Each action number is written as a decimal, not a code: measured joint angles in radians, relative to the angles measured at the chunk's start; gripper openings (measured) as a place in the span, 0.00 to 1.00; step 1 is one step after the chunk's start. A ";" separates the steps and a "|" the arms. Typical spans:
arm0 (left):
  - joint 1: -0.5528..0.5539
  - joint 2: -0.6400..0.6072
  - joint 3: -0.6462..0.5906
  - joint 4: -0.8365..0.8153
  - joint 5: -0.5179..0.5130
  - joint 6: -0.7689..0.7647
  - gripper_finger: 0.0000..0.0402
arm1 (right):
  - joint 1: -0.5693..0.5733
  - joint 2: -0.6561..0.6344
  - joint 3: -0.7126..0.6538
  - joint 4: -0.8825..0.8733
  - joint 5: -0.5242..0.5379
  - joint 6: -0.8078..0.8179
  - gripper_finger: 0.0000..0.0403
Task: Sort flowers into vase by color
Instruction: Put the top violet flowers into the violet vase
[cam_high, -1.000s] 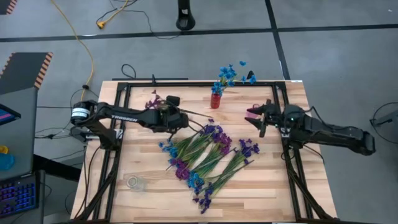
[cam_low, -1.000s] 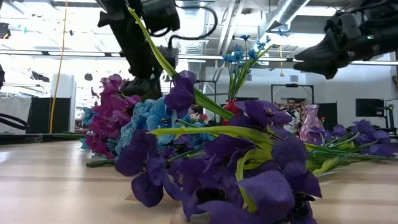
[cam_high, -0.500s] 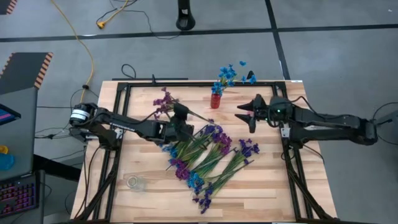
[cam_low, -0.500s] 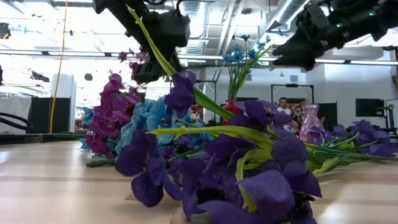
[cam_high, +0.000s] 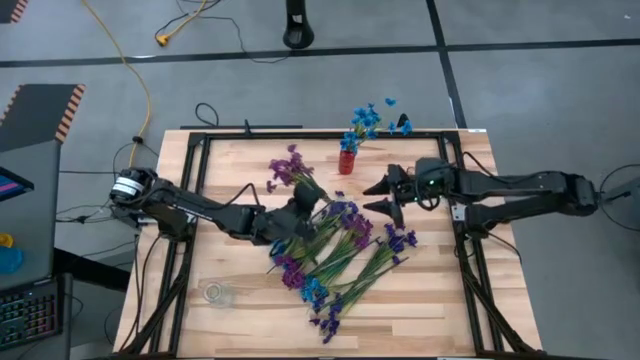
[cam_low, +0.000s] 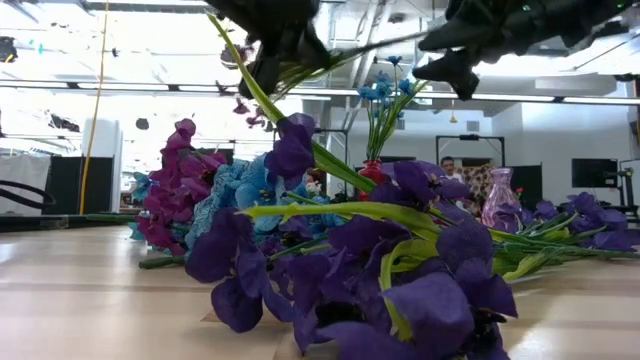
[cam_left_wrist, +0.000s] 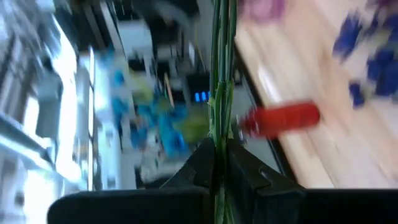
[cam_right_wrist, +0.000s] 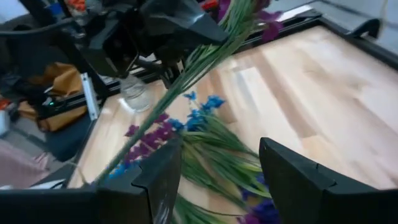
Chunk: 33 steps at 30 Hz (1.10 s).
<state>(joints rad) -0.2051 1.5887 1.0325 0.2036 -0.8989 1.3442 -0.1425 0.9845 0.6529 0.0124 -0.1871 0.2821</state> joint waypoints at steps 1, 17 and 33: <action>-0.007 0.000 0.000 0.013 0.032 0.028 0.02 | 0.011 0.016 0.010 0.006 0.000 0.013 0.60; -0.038 0.000 0.000 0.111 0.178 0.289 0.02 | 0.086 0.223 0.166 0.058 -0.049 0.201 0.60; -0.040 0.000 0.000 0.156 0.188 0.328 0.02 | 0.116 0.365 0.283 0.085 -0.154 0.199 0.58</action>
<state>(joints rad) -0.2447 1.5887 1.0328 0.3591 -0.7107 1.6727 -0.0265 1.3491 0.9356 0.0970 -0.3416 0.4816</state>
